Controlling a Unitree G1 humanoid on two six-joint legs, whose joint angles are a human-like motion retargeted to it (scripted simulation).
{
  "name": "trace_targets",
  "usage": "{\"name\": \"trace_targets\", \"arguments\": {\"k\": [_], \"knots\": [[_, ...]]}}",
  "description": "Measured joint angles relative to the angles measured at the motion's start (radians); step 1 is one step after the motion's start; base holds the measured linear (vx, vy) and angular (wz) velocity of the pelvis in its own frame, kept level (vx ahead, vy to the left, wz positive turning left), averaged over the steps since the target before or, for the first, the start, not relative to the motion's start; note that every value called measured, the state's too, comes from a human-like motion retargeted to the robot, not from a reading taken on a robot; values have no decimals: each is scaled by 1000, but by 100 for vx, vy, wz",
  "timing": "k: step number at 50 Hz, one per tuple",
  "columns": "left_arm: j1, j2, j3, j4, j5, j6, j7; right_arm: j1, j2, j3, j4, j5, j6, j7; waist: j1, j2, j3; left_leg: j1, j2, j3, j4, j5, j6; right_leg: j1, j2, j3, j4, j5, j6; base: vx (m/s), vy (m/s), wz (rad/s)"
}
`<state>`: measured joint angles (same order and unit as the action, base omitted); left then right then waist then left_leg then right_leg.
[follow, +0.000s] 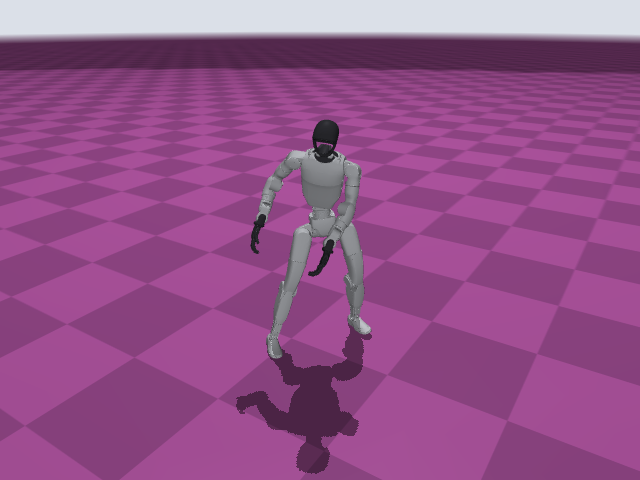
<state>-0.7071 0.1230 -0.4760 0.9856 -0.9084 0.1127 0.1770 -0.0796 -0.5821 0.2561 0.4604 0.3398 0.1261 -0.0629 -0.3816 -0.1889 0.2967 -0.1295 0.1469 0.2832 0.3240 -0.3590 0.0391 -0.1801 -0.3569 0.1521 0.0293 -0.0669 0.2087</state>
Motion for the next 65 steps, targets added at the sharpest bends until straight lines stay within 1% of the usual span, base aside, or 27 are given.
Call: {"name": "trace_targets", "arguments": {"k": [2,5,8,10,12,15,18,20,23,25,27,30,32,33,37,41,44,47,51,56,61,63,65], "knots": [[16,66,12,-9,3,23,-33,83,34,-26,14,49,-17,-27,59,17,-33,-10,-13,-41,-3,1,12,13,-11,-78,32,4,-22,11,29,105],[25,168,19,-15,-21,36,-53,158,75,-52,53,83,-26,-52,150,48,-70,-21,-24,-99,-10,7,21,30,-21,-200,85,30,-48,11,28,101],[-5,301,-1,-4,8,64,-78,176,91,-35,96,77,-10,-40,226,76,-98,-19,-27,-151,-25,16,19,36,-27,-314,161,58,-82,9,26,91],[-51,402,-22,15,57,81,-92,173,92,-12,107,85,1,-13,268,91,-109,-13,-27,-183,-40,22,13,35,-30,-379,220,55,-111,8,22,84],[-116,509,-50,37,106,84,-100,160,82,8,101,85,10,24,297,102,-114,-4,-30,-215,-57,28,6,37,-21,-408,265,19,-126,8,17,87],[-232,674,-103,71,183,82,-117,133,52,31,79,48,18,66,317,103,-120,14,-53,-263,-82,36,-1,51,23,-368,267,-45,-105,9,11,94],[-372,837,-186,112,304,72,-129,101,13,60,56,-18,14,75,327,88,-135,32,-93,-297,-99,37,4,69,58,-352,220,-64,-79,10,5,73],[-461,932,-242,143,383,64,-125,87,-17,83,45,-55,8,73,344,90,-158,41,-109,-301,-110,36,7,81,57,-431,202,-82,-96,9,3,25],[-632,1049,-339,219,517,40,-97,57,-56,111,40,-98,-11,68,369,109,-190,46,-121,-296,-120,34,7,119,37,-600,175,-114,-124,8,2,1],[-758,1103,-418,273,592,17,-67,46,-78,120,42,-115,-25,64,384,124,-207,51,-128,-294,-125,32,5,149,31,-647,138,-113,-113,8,0,0],[-884,1138,-517,308,667,-4,-33,46,-99,119,46,-124,-36,61,402,142,-223,58,-134,-290,-132,28,3,163,30,-632,105,-101,-88,8,-2,-7],[-1104,1166,-738,343,861,-47,14,60,-120,104,51,-137,-61,63,432,166,-249,61,-134,-277,-143,23,2,159,32,-602,80,-92,-56,5,-4,-18],[-1260,1157,-897,367,1004,-70,64,74,-125,89,53,-144,-80,57,445,176,-269,60,-131,-270,-156,23,3,151,35,-599,72,-94,-42,3,-6,-16],[-1295,1153,-917,373,1063,-73,98,83,-137,79,54,-149,-88,50,450,192,-278,60,-130,-268,-163,24,5,148,37,-601,67,-96,-37,2,-7,-9],[-1384,1124,-924,363,1233,-65,232,137,-188,25,42,-174,-114,16,459,258,-316,58,-122,-267,-190,30,16,148,52,-605,36,-99,-28,0,-7,-2],[-1437,1075,-924,270,1344,-66,321,204,-217,-46,8,-191,-139,-32,457,306,-348,55,-116,-264,-203,34,20,149,64,-608,7,-99,-22,-1,-6,-4],[-1456,1028,-924,149,1402,-68,335,245,-229,-89,-26,-211,-152,-60,450,327,-359,55,-112,-255,-204,36,19,146,69,-598,0,-103,-24,-2,-6,-16],[-1461,977,-924,-17,1439,-75,302,265,-229,-111,-60,-229,-154,-75,431,339,-355,58,-107,-244,-196,36,19,141,74,-581,6,-110,-33,-3,-6,-23],[-1439,888,-924,-264,1458,-85,242,255,-214,-116,-98,-230,-148,-84,380,341,-324,65,-101,-232,-184,34,27,138,77,-560,19,-120,-43,-5,-5,-21],[-1328,710,-924,-492,1443,-94,136,191,-180,-78,-128,-242,-139,-96,277,325,-250,74,-97,-222,-169,33,42,138,80,-537,33,-125,-50,-6,-4,-16],[-1075,497,-924,-561,1432,-90,18,92,-109,-7,-147,-273,-131,-109,138,291,-162,82,-94,-199,-163,36,55,124,83,-501,44,-122,-57,-7,-3,-29],[-948,421,-919,-550,1446,-88,1,53,-75,19,-157,-297,-133,-116,85,273,-130,83,-92,-180,-165,37,58,109,85,-478,47,-122,-60,-7,-3,-51],[-810,354,-883,-517,1478,-89,7,19,-53,41,-167,-323,-138,-122,38,265,-103,84,-90,-155,-170,38,61,87,89,-448,50,-122,-63,-6,-3,-68]]}}
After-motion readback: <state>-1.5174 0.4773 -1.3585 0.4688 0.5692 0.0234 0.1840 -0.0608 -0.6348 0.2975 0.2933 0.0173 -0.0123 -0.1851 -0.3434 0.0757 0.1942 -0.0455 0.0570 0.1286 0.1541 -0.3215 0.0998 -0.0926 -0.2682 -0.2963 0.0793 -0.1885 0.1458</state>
